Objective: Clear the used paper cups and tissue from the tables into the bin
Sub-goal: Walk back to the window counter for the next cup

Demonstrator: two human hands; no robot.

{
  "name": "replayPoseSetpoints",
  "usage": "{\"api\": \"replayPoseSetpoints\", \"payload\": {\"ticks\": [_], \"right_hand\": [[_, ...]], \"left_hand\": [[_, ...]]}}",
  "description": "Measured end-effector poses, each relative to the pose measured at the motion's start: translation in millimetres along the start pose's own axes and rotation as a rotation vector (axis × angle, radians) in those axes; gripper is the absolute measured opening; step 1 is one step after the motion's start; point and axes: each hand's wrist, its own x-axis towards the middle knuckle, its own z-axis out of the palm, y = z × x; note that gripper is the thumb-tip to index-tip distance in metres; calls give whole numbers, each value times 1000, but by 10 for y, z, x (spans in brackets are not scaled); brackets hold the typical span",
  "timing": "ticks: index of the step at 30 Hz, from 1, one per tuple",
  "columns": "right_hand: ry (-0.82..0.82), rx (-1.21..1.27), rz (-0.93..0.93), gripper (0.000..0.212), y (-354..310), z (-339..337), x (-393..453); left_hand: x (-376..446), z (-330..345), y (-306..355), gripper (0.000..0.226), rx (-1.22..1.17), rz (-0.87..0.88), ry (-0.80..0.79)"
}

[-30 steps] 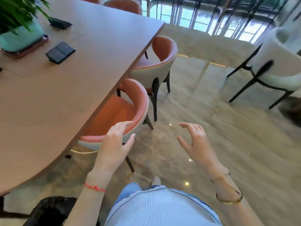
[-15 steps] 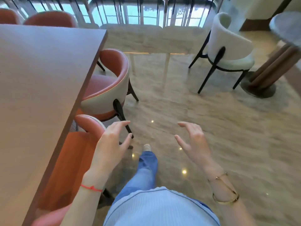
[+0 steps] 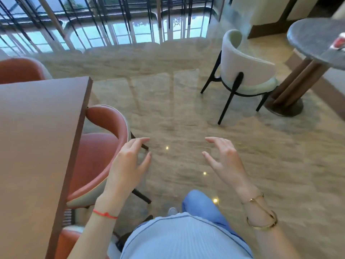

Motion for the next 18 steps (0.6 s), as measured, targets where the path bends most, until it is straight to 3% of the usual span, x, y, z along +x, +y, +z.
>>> {"api": "replayPoseSetpoints", "payload": {"ticks": [10, 18], "right_hand": [[14, 19, 71, 37, 478, 79, 1948], [-7, -15, 11, 37, 890, -240, 4122]], "left_hand": [[2233, 375, -162, 37, -4, 57, -47], [4241, 558, -45, 36, -30, 28, 46]]}}
